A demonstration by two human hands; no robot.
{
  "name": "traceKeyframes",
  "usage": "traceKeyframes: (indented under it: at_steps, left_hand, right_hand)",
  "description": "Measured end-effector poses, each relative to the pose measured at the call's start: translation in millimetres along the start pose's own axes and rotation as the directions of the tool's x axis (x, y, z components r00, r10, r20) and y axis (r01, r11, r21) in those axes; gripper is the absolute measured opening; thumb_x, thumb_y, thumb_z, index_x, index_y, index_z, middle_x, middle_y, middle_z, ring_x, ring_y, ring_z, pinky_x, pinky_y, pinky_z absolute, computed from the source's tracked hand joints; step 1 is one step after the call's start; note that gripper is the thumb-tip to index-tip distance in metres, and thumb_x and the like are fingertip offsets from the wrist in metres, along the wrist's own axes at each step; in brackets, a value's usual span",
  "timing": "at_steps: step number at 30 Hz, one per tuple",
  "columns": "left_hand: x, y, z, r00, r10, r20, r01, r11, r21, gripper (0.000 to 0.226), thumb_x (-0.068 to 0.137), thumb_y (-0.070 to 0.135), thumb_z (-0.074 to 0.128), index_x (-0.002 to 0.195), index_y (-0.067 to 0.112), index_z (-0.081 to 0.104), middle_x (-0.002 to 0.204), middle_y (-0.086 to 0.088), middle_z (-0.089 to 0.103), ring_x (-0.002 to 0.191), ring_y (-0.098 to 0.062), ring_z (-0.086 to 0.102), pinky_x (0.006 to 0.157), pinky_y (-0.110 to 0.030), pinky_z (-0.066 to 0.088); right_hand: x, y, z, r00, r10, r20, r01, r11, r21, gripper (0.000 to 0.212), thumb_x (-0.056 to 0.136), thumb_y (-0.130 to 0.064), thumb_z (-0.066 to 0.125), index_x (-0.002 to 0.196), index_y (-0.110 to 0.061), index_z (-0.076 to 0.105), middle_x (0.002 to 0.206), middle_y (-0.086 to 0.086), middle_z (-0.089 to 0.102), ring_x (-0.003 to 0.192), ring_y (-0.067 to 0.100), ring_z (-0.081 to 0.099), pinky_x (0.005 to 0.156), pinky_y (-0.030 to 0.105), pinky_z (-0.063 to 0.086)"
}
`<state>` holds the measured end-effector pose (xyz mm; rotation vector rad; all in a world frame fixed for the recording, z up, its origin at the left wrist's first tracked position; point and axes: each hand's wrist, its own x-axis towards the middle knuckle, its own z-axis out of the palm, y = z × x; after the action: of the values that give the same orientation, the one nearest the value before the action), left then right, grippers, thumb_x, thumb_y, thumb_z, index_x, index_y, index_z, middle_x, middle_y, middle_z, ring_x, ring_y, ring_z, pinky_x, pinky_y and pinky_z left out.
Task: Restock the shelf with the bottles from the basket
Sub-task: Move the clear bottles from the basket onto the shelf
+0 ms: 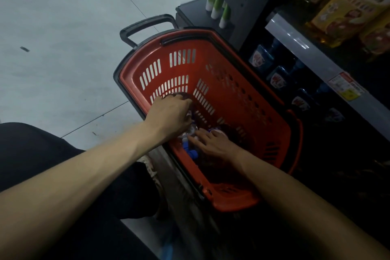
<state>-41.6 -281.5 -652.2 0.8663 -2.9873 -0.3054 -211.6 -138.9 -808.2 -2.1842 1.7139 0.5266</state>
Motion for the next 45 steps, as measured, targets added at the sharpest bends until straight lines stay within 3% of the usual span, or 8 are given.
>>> traceKeyframes:
  at_steps: [7, 11, 15, 25, 30, 34, 40, 45]
  left_hand:
    - [5, 1, -8, 0.989, -0.134, -0.062, 0.125, 0.984, -0.128, 0.035, 0.096, 0.038, 0.056, 0.124, 0.019, 0.066, 0.11, -0.004, 0.069, 0.098, -0.028, 0.068, 0.082, -0.045, 0.057]
    - [6, 1, -12, 0.972, -0.214, -0.095, 0.188, 0.956, -0.226, 0.036, 0.097, 0.037, 0.058, 0.127, 0.018, 0.065, 0.11, -0.003, 0.069, 0.098, -0.026, 0.068, 0.083, -0.045, 0.059]
    - [5, 3, -14, 0.968, -0.247, -0.046, 0.221, 0.924, -0.311, 0.04, 0.096, 0.037, 0.058, 0.132, 0.02, 0.064, 0.115, -0.002, 0.069, 0.102, -0.025, 0.068, 0.085, -0.046, 0.06]
    - [20, 31, -4, 0.915, -0.014, 0.404, 0.226, 0.846, -0.482, 0.069, 0.07, 0.049, 0.08, 0.129, 0.02, 0.059, 0.121, 0.0, 0.069, 0.109, -0.021, 0.066, 0.097, -0.042, 0.055]
    - [20, 55, -2, 0.986, 0.121, 0.119, 0.031, 0.558, -0.829, 0.102, 0.071, 0.019, 0.094, 0.152, 0.025, 0.032, 0.133, 0.012, 0.061, 0.117, -0.002, 0.065, 0.094, -0.03, 0.059]
    - [23, 79, -27, 0.999, 0.025, -0.039, -0.046, 0.417, -0.908, 0.106, 0.068, 0.023, 0.097, 0.151, 0.029, 0.031, 0.136, 0.011, 0.056, 0.118, -0.001, 0.063, 0.095, -0.03, 0.059]
    - [19, 93, -52, 0.998, 0.043, 0.038, 0.025, 0.254, -0.967, 0.062, 0.078, 0.003, 0.088, 0.127, 0.023, 0.056, 0.11, 0.002, 0.076, 0.099, -0.004, 0.073, 0.077, -0.015, 0.056]
    - [15, 96, -62, 0.976, 0.144, 0.164, 0.149, 0.111, -0.983, 0.066, 0.071, 0.034, 0.089, 0.13, 0.025, 0.061, 0.119, 0.001, 0.077, 0.11, -0.019, 0.073, 0.1, -0.042, 0.056]
  right_hand:
    - [0, -3, -17, 0.933, 0.27, -0.237, -0.148, 0.89, 0.431, 0.115, 0.057, -0.054, 0.086, 0.149, -0.015, 0.029, 0.138, 0.01, 0.046, 0.12, 0.029, 0.055, 0.094, 0.038, 0.052]
    - [-9, -1, -38, 0.728, 0.671, -0.142, -0.204, 0.41, 0.889, 0.089, 0.042, -0.04, 0.091, 0.123, -0.027, 0.056, 0.116, -0.008, 0.066, 0.106, 0.007, 0.066, 0.08, 0.019, 0.052]
    - [-16, -2, -50, 0.589, 0.808, 0.022, -0.106, 0.05, 0.993, 0.084, 0.05, -0.004, 0.097, 0.123, -0.014, 0.057, 0.109, -0.002, 0.07, 0.092, 0.004, 0.068, 0.08, 0.019, 0.058]
    - [-81, 6, -159, 0.562, 0.814, -0.146, 0.052, 0.142, 0.989, 0.083, 0.049, -0.01, 0.098, 0.119, -0.029, 0.059, 0.109, -0.007, 0.071, 0.099, 0.009, 0.07, 0.085, 0.028, 0.058]
    - [-124, 13, -226, 0.535, 0.803, -0.262, 0.14, 0.222, 0.965, 0.088, 0.057, -0.008, 0.096, 0.132, -0.028, 0.053, 0.12, -0.009, 0.064, 0.106, 0.004, 0.063, 0.081, 0.022, 0.055]
    - [-144, 14, -259, 0.465, 0.82, -0.333, 0.223, 0.255, 0.941, 0.093, 0.056, -0.02, 0.098, 0.135, -0.028, 0.051, 0.124, -0.009, 0.064, 0.109, 0.009, 0.065, 0.086, 0.027, 0.058]
    - [-173, 27, -259, 0.489, 0.835, -0.252, 0.338, 0.085, 0.937, 0.105, 0.061, -0.019, 0.092, 0.151, -0.02, 0.039, 0.128, -0.001, 0.068, 0.112, 0.01, 0.068, 0.086, 0.03, 0.061]
    - [-196, 36, -225, 0.615, 0.781, -0.111, 0.238, -0.049, 0.97, 0.082, 0.063, -0.043, 0.089, 0.137, -0.032, 0.057, 0.127, -0.004, 0.069, 0.12, 0.018, 0.065, 0.096, 0.044, 0.057]
